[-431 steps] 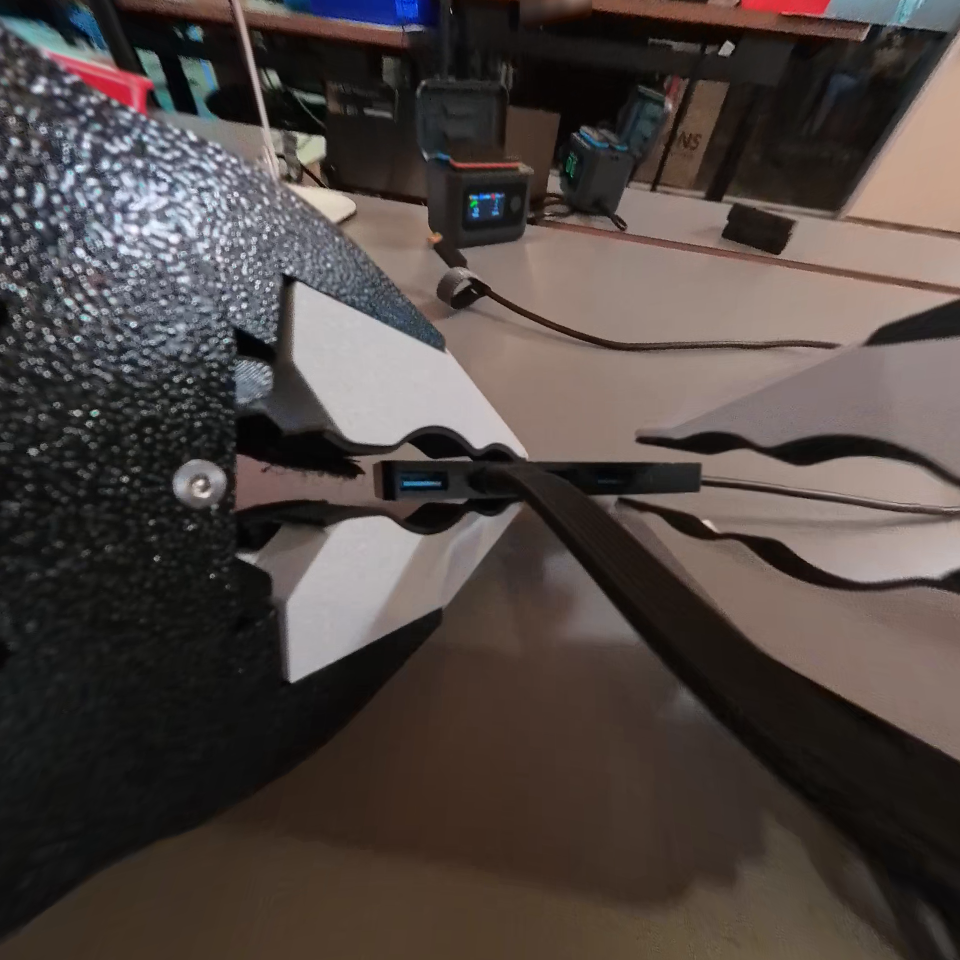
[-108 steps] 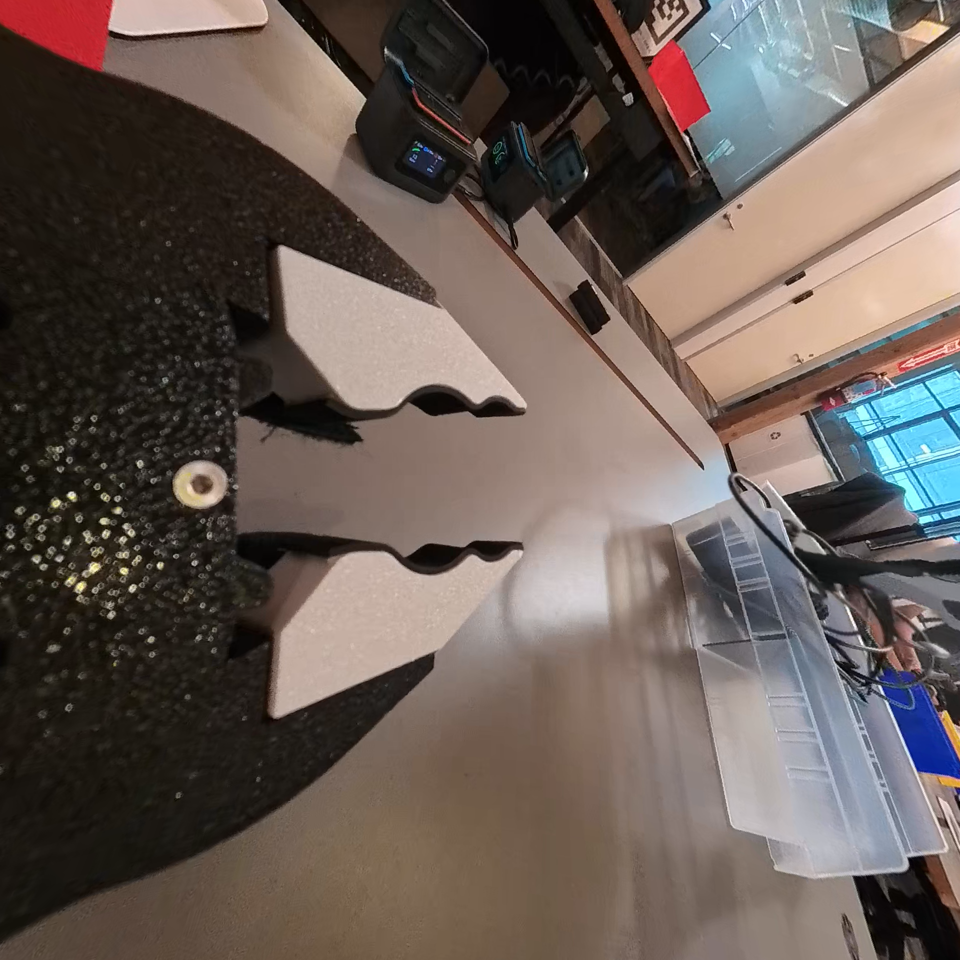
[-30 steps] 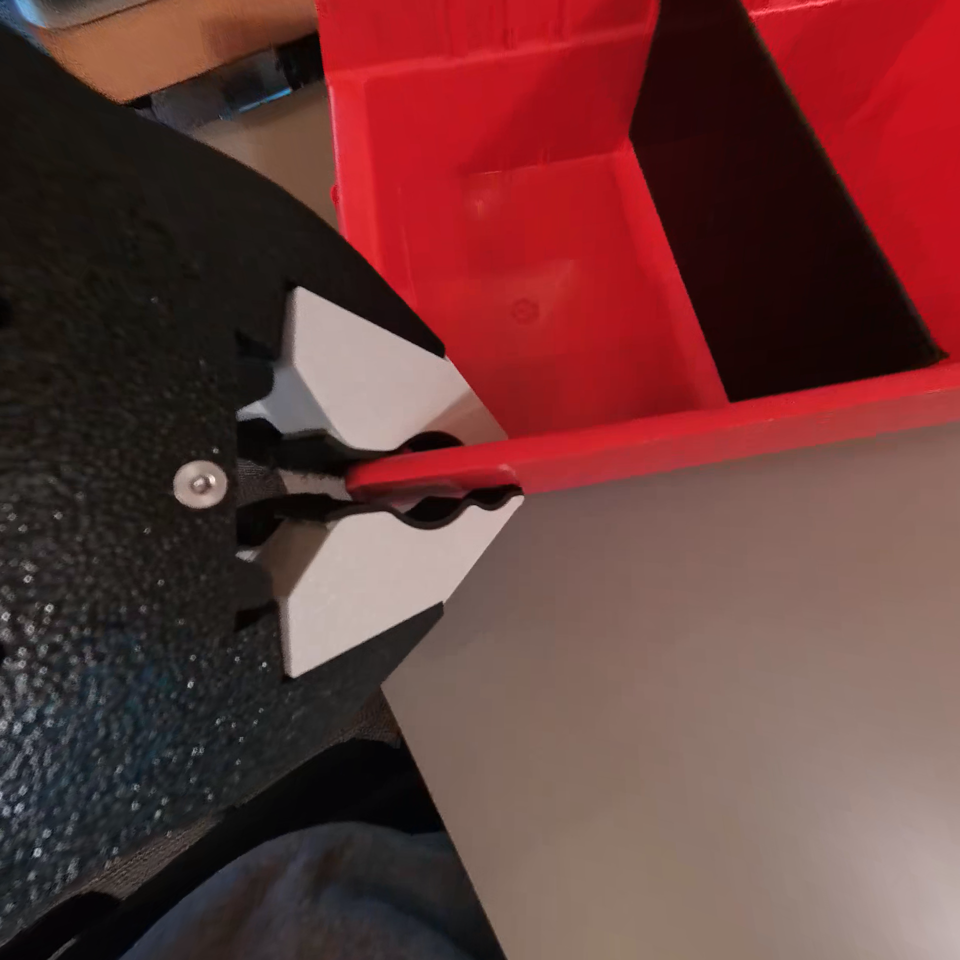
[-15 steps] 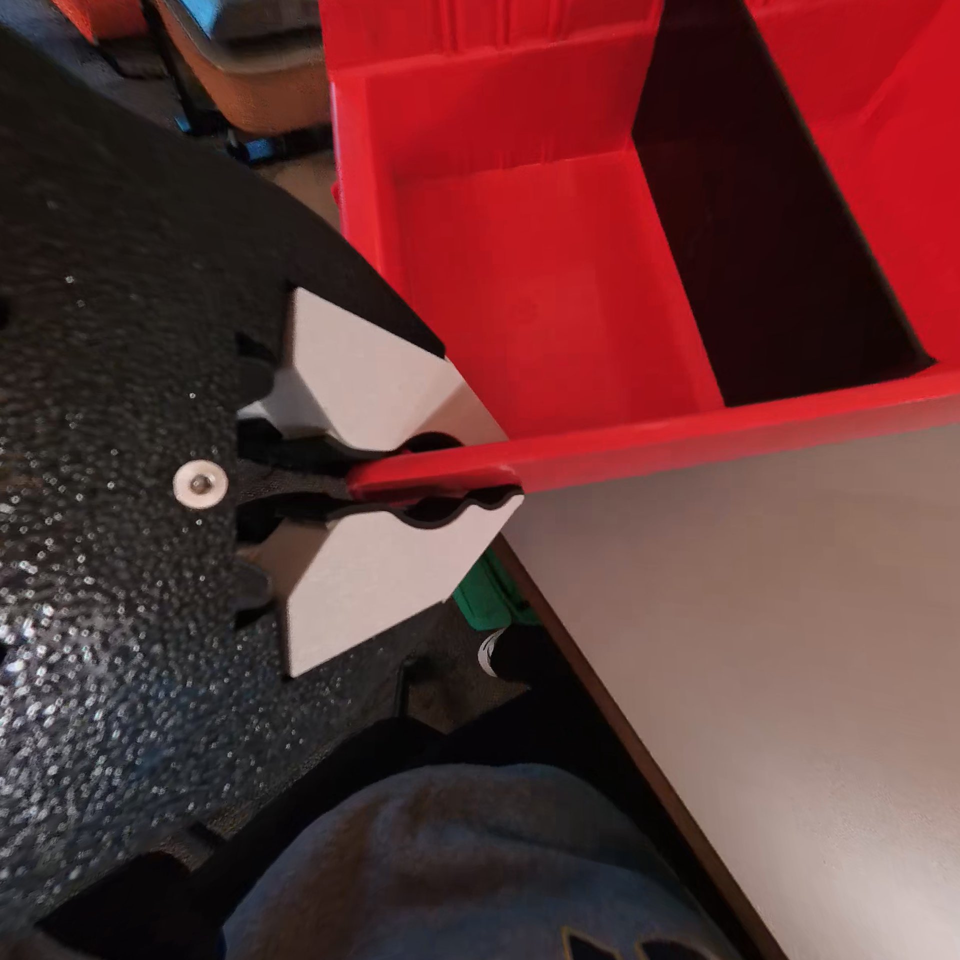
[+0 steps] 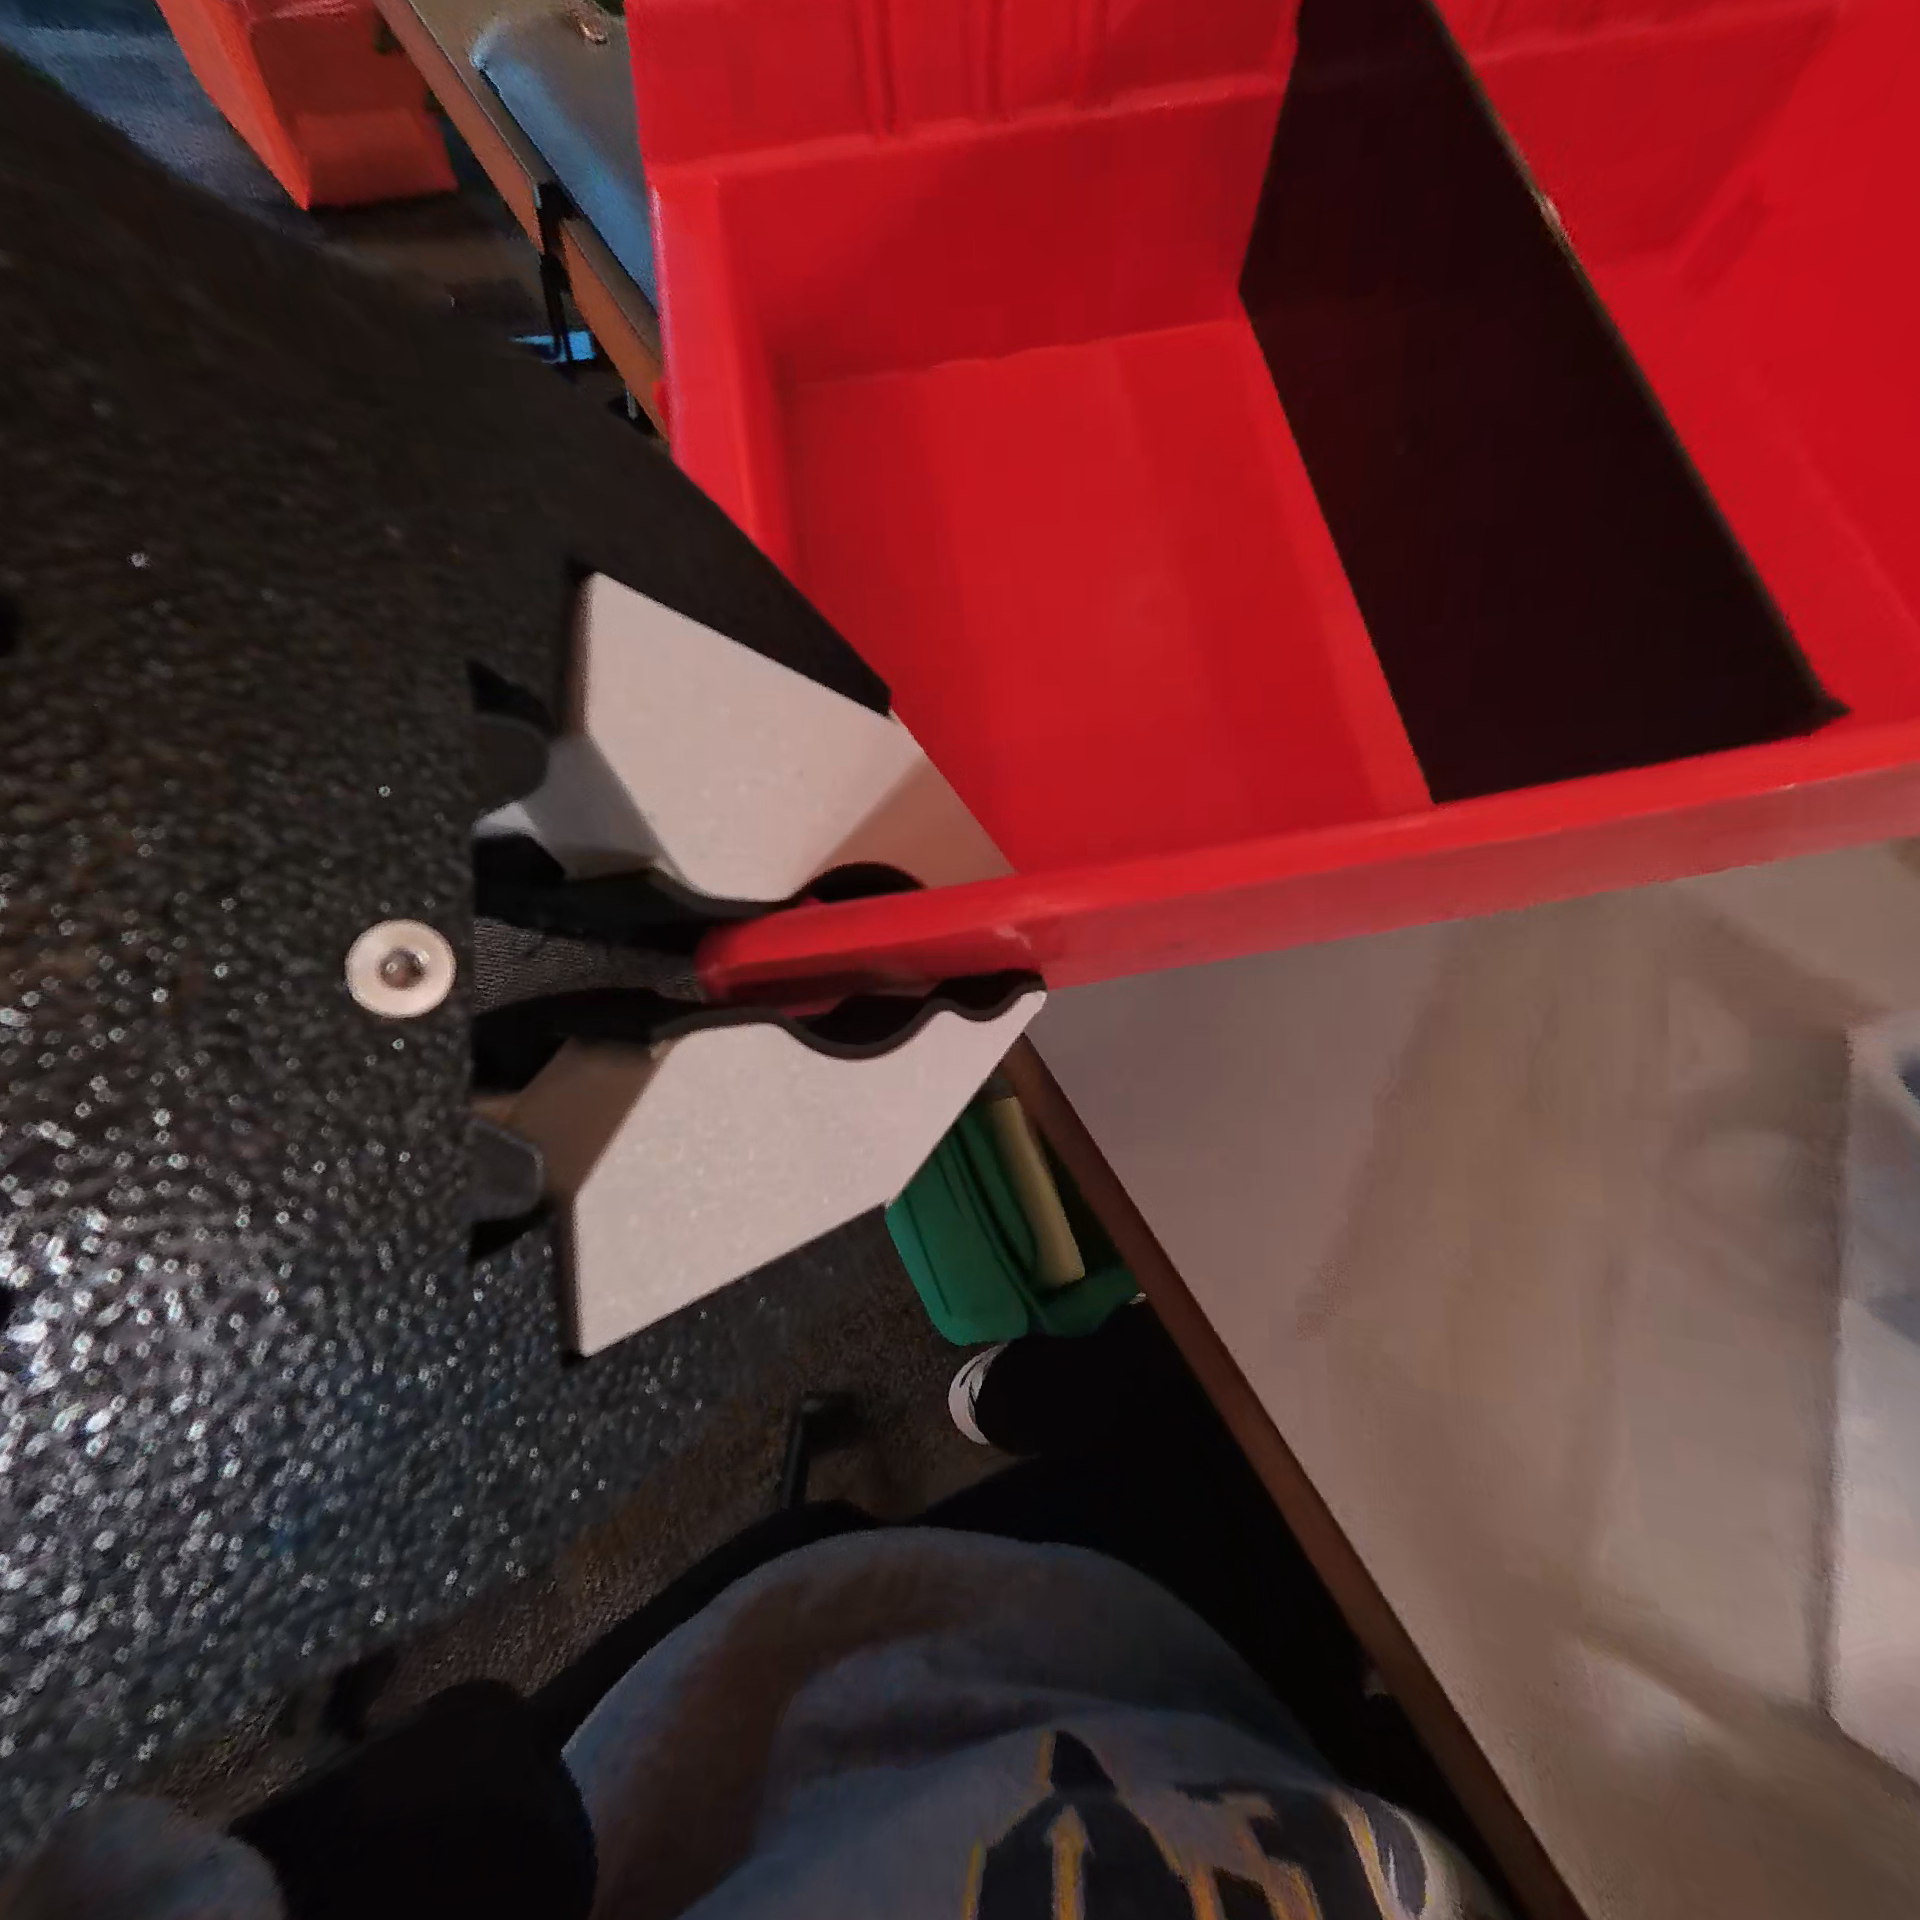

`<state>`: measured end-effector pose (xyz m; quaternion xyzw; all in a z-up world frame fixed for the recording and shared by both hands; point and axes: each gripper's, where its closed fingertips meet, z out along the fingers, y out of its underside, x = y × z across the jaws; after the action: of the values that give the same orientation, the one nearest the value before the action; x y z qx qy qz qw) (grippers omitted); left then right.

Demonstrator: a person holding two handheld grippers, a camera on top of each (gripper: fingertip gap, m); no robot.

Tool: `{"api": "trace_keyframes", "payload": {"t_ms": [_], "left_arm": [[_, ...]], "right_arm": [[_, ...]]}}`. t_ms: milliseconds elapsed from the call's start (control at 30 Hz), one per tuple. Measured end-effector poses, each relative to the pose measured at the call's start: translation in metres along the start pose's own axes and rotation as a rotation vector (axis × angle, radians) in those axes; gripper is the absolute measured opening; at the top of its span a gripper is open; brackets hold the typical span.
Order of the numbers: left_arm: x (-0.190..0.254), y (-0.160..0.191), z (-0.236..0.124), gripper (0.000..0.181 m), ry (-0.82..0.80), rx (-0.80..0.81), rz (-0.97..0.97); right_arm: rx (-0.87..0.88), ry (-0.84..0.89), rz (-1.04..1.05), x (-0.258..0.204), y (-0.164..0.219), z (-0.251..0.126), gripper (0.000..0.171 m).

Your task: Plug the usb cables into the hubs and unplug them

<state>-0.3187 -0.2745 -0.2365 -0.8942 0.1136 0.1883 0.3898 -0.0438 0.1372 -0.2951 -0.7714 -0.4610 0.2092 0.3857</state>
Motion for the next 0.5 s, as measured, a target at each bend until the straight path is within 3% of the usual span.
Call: {"api": "trace_keyframes", "payload": {"t_ms": [33,233,333,433,500], "left_arm": [[0.001,-0.001,-0.002,0.003,0.004,0.011,-0.002],[0.009,-0.018,-0.020,0.003,0.042,0.082,0.042],[0.010,-0.042,-0.032,0.003,0.055,0.157,0.054],[0.011,-0.077,-0.043,0.003,0.060,0.221,0.108],[0.015,-0.108,-0.042,0.002,0.080,0.266,0.159]], "right_arm": [[0.003,-0.001,0.000,-0.015,-0.005,0.006,0.005],[0.068,-0.153,-0.037,-0.104,-0.030,0.029,0.029],[0.157,-0.279,0.002,-0.132,-0.043,0.019,0.062],[0.296,-0.300,0.065,-0.115,-0.051,-0.025,0.075],[0.374,-0.172,0.047,-0.070,-0.049,-0.061,0.077]]}}
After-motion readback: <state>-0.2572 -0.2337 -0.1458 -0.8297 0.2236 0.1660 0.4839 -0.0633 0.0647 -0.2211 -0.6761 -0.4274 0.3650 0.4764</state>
